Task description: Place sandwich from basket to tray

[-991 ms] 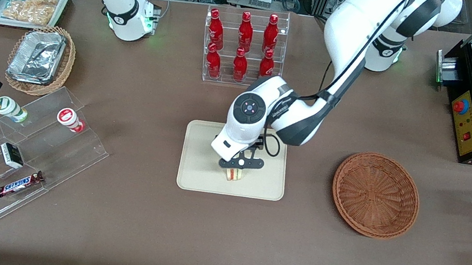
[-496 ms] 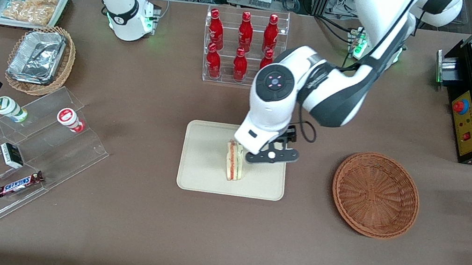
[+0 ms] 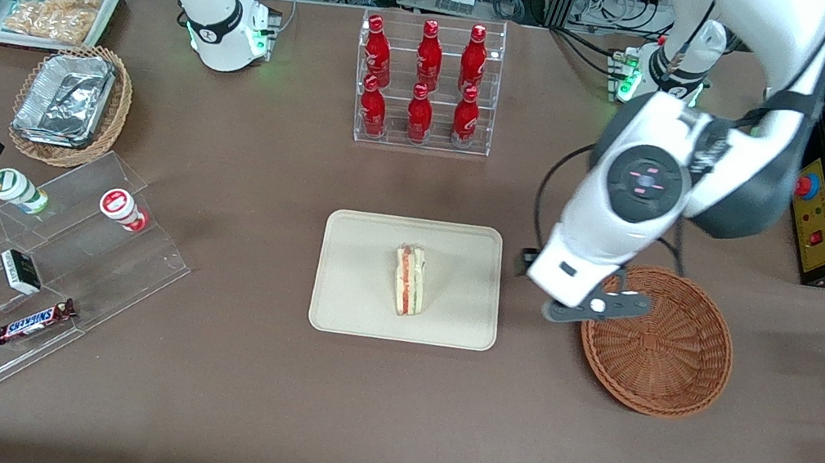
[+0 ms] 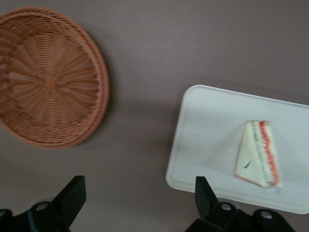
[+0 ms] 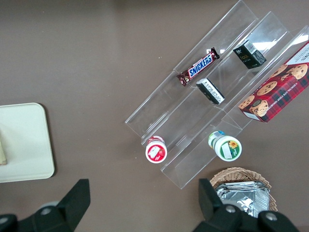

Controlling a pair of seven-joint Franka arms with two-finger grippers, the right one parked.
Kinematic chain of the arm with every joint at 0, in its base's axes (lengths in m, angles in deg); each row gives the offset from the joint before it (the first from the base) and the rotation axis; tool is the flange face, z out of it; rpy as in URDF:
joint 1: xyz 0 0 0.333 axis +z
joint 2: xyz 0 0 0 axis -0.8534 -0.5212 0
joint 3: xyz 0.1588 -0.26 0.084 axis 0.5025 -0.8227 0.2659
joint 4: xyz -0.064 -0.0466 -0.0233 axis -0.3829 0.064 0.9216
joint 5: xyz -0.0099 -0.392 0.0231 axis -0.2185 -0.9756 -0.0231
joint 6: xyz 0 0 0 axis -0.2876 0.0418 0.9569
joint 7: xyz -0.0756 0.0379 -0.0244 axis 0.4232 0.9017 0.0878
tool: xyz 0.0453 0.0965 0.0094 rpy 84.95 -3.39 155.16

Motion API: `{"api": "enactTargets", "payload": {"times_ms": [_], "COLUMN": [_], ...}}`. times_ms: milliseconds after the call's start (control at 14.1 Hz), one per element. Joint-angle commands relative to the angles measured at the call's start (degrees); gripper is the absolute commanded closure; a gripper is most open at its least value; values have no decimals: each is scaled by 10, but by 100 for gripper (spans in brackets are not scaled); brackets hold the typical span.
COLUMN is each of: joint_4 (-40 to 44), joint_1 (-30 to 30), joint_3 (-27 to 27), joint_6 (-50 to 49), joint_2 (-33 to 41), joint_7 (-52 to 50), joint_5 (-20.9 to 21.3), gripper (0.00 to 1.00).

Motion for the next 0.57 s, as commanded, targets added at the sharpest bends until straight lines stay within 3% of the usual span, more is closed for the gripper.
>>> {"api": "enactTargets", "payload": {"times_ms": [0, 283, 496], "joint_4": [-31, -54, -98], "joint_1": [49, 123, 218], "joint_3": [-4, -6, -50], "joint_6": [-55, -120, -126], "joint_2": [55, 117, 182], "joint_7": [79, 182, 235], "joint_5": [-28, -24, -12], "gripper": [0, 0, 0]}}
